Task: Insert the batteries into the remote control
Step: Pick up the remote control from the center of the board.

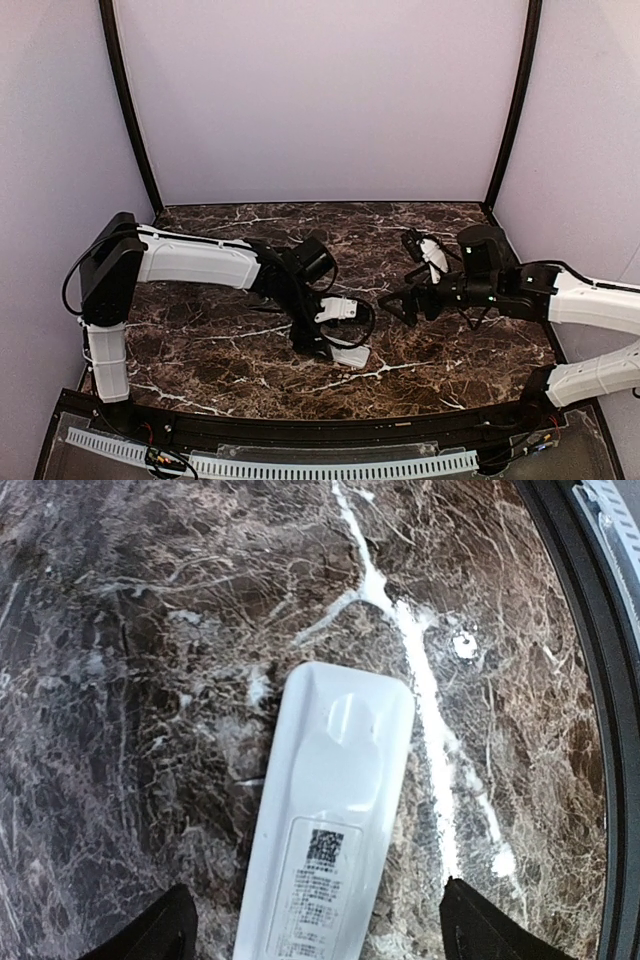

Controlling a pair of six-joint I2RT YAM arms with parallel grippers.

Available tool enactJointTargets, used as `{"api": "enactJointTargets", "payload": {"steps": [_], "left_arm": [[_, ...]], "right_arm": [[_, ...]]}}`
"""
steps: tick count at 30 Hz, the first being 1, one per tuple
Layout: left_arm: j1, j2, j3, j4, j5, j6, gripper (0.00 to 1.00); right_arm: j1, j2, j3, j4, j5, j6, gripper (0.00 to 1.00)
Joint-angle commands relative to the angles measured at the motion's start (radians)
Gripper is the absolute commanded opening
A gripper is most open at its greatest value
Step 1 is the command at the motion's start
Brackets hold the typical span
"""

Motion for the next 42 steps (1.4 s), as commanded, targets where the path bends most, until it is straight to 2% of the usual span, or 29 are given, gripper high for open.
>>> {"api": "enactJointTargets", "payload": {"steps": [1, 8, 10, 13, 15, 22, 26, 27, 29, 30, 33, 37, 42], "left_arm": [[-0.021, 0.054, 0.047, -0.157, -0.003, 0.098, 0.83], [-0.041, 0.085, 0.051, -0.164, -0.037, 0.117, 0.75], [-0.053, 0.093, 0.053, -0.172, -0.056, 0.125, 0.67], [-0.056, 0.092, 0.052, -0.168, -0.079, 0.111, 0.49], [-0.056, 0.091, 0.049, -0.153, -0.105, 0.1, 0.46], [-0.066, 0.092, 0.038, -0.12, -0.163, 0.052, 0.67], [-0.08, 0.093, 0.023, -0.113, -0.177, 0.047, 0.71], [-0.083, 0.095, 0.022, -0.111, -0.175, 0.045, 0.7], [-0.083, 0.095, 0.023, -0.106, -0.175, 0.04, 0.61], [-0.084, 0.093, 0.024, -0.107, -0.177, 0.037, 0.52], [-0.082, 0.067, 0.016, -0.082, -0.178, 0.021, 0.38], [-0.063, -0.038, -0.048, 0.054, -0.116, -0.028, 0.33], [0.012, -0.242, -0.189, 0.339, 0.093, -0.162, 0.33]], "right_arm": [[-0.02, -0.035, -0.026, 0.043, -0.032, 0.014, 0.99], [-0.034, -0.044, -0.042, 0.058, -0.059, 0.019, 0.99], [-0.04, -0.044, -0.048, 0.071, -0.078, 0.023, 0.99], [-0.054, -0.035, -0.053, 0.101, -0.129, 0.03, 0.99], [-0.064, -0.025, -0.048, 0.112, -0.157, 0.033, 0.99], [-0.073, -0.025, -0.036, 0.115, -0.179, 0.031, 0.99], [-0.081, -0.026, -0.04, 0.113, -0.181, 0.032, 0.99], [-0.083, -0.025, -0.042, 0.113, -0.182, 0.033, 0.98], [-0.085, -0.022, -0.045, 0.113, -0.185, 0.035, 0.99], [-0.088, -0.022, -0.045, 0.114, -0.187, 0.036, 0.98], [-0.094, -0.021, -0.044, 0.116, -0.193, 0.034, 0.99], [-0.103, -0.015, -0.029, 0.128, -0.217, 0.027, 0.99], [-0.105, -0.02, 0.007, 0.184, -0.308, -0.015, 0.99]]}}
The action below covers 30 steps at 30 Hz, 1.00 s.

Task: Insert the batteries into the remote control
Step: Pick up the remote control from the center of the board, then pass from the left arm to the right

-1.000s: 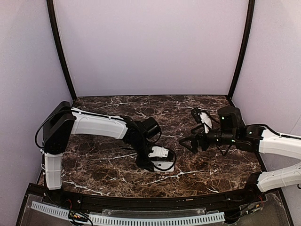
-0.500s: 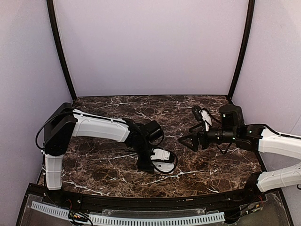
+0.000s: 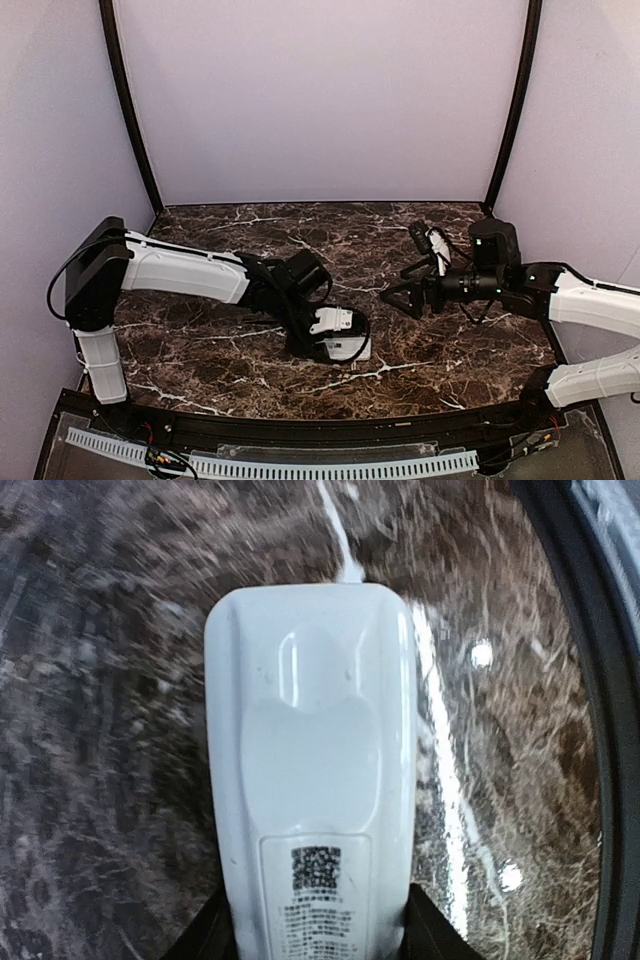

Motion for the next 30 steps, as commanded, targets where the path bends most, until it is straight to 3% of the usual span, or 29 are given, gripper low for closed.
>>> {"api": "enactJointTargets", "payload": {"steps": [1, 9, 14, 22, 30], "left_arm": [[0.065, -0.222, -0.089, 0.28, 0.213, -0.144, 0.32], [0.123, -0.372, -0.198, 0.613, 0.43, -0.36, 0.32], [0.133, -0.39, -0.262, 0.87, 0.51, -0.514, 0.33], [0.133, -0.367, -0.305, 1.06, 0.583, -0.68, 0.33], [0.133, -0.338, -0.33, 1.152, 0.613, -0.759, 0.32]], "right_arm": [[-0.006, -0.006, 0.049, 0.096, -0.118, -0.051, 0.98], [0.004, 0.008, 0.124, 0.197, -0.331, -0.087, 0.92], [0.039, 0.053, 0.169, 0.208, -0.371, -0.091, 0.91], [0.092, 0.138, 0.242, 0.226, -0.375, -0.117, 0.87], [0.119, 0.189, 0.297, 0.23, -0.374, -0.131, 0.75]]}}
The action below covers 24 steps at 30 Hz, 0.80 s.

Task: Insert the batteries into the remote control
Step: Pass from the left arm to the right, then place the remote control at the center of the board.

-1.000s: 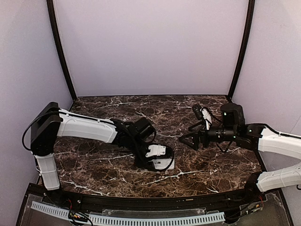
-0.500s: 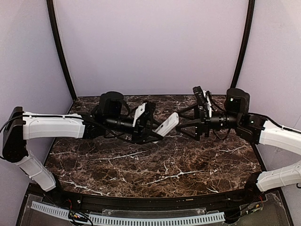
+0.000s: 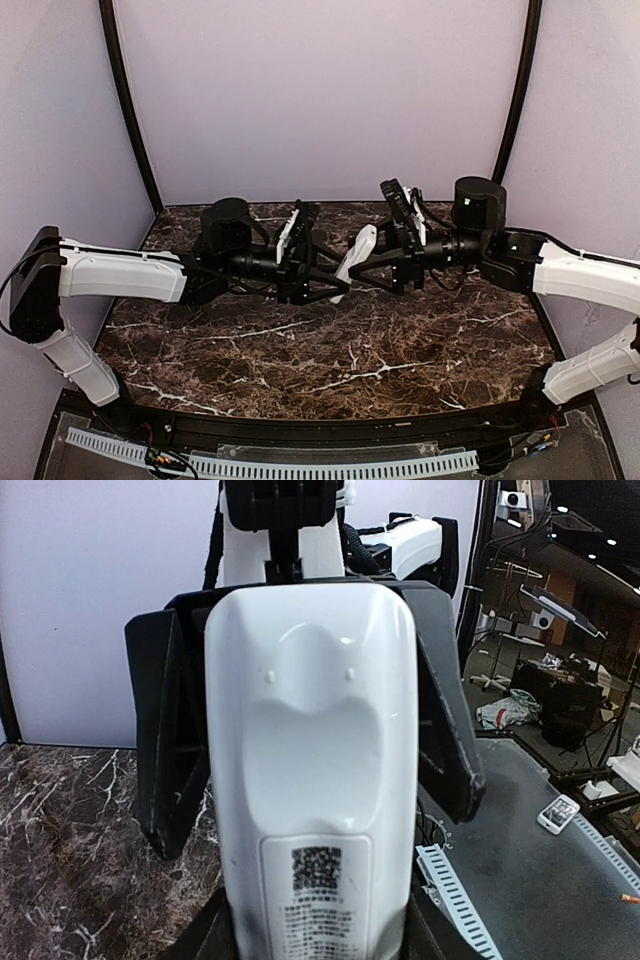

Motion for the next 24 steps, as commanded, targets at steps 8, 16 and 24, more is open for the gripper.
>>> {"api": "enactJointTargets", "payload": {"steps": [8, 16, 24], "left_arm": [[0.019, 0.024, -0.046, 0.183, 0.033, -0.132, 0.34], [0.072, -0.077, -0.108, 0.032, -0.202, -0.16, 0.98], [0.105, -0.226, -0.07, -0.422, -0.697, -0.128, 0.98]], "right_arm": [[0.021, 0.033, 0.067, 0.007, 0.007, -0.014, 0.36], [0.006, 0.089, 0.177, -0.256, 0.143, 0.006, 0.25], [-0.002, 0.246, 0.32, -0.65, 0.329, 0.022, 0.22]]}}
